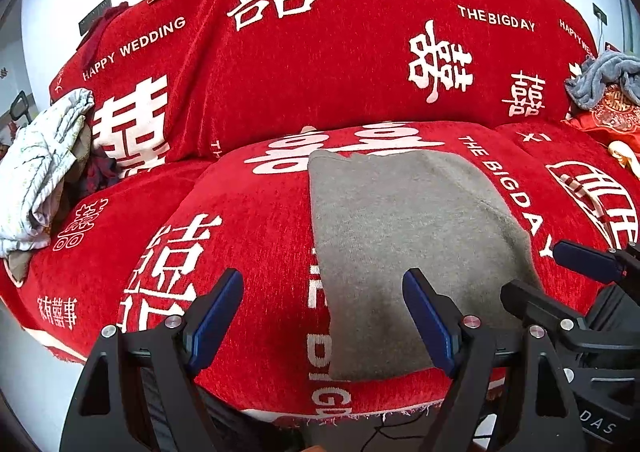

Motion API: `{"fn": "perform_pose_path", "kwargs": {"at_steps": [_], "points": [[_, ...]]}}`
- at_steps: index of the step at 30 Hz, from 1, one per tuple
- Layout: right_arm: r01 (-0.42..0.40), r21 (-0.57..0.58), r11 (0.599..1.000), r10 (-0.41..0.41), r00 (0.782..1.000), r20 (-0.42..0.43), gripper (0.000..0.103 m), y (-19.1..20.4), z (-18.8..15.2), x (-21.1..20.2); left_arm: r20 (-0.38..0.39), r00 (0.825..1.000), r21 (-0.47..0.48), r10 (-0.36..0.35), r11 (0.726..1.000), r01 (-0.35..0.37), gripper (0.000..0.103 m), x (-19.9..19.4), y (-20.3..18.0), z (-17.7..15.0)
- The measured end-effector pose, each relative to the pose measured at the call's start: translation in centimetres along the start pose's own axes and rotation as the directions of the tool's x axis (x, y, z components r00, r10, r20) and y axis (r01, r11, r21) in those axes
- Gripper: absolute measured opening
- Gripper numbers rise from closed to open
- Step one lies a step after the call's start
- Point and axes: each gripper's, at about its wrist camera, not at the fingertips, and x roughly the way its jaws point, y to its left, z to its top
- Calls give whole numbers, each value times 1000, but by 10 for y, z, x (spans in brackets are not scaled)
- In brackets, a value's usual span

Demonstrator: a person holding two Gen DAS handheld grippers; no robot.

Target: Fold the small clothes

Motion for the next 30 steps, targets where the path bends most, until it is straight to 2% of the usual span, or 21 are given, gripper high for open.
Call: {"fn": "perform_pose_path", "kwargs": {"at_steps": [30], "points": [[-5, -10, 1000, 5, 1000, 6, 64, 3, 1, -5, -23, 1000, -5, 8, 1000, -8, 83, 2, 1, -2]]}}
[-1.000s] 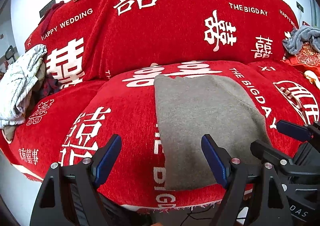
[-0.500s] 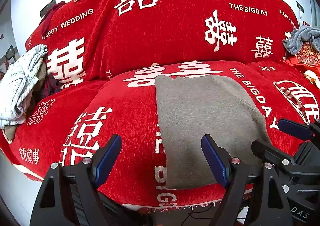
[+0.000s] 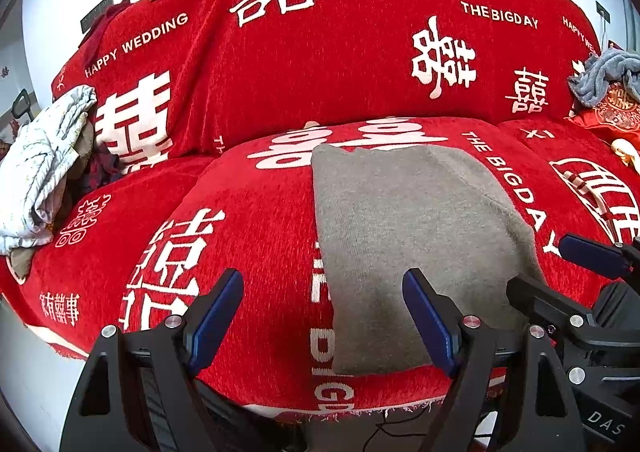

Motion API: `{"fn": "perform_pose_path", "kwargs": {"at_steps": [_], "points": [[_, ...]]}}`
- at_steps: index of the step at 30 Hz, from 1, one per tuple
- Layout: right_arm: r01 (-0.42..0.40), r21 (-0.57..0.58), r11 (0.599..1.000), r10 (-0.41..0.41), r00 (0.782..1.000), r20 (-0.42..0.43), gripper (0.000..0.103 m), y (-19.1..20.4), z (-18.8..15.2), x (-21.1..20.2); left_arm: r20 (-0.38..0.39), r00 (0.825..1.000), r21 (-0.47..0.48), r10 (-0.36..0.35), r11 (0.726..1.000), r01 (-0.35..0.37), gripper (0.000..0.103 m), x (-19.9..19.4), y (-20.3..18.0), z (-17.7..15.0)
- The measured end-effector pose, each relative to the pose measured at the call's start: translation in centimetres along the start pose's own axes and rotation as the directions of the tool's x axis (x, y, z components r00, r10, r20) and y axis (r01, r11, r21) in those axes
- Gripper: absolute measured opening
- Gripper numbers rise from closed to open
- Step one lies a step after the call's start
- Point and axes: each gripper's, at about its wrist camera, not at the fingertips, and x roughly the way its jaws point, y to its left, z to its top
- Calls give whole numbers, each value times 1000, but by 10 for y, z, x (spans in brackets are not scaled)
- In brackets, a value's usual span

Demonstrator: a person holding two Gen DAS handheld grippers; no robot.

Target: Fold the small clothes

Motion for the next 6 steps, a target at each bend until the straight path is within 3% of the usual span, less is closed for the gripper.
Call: {"fn": "perform_pose_path", "kwargs": {"at_steps": [6], "points": [[-2, 9, 1000, 2, 1000, -1, 64, 1, -1, 1, -16, 1000, 7, -6, 1000, 6, 83, 3, -2, -2]]}}
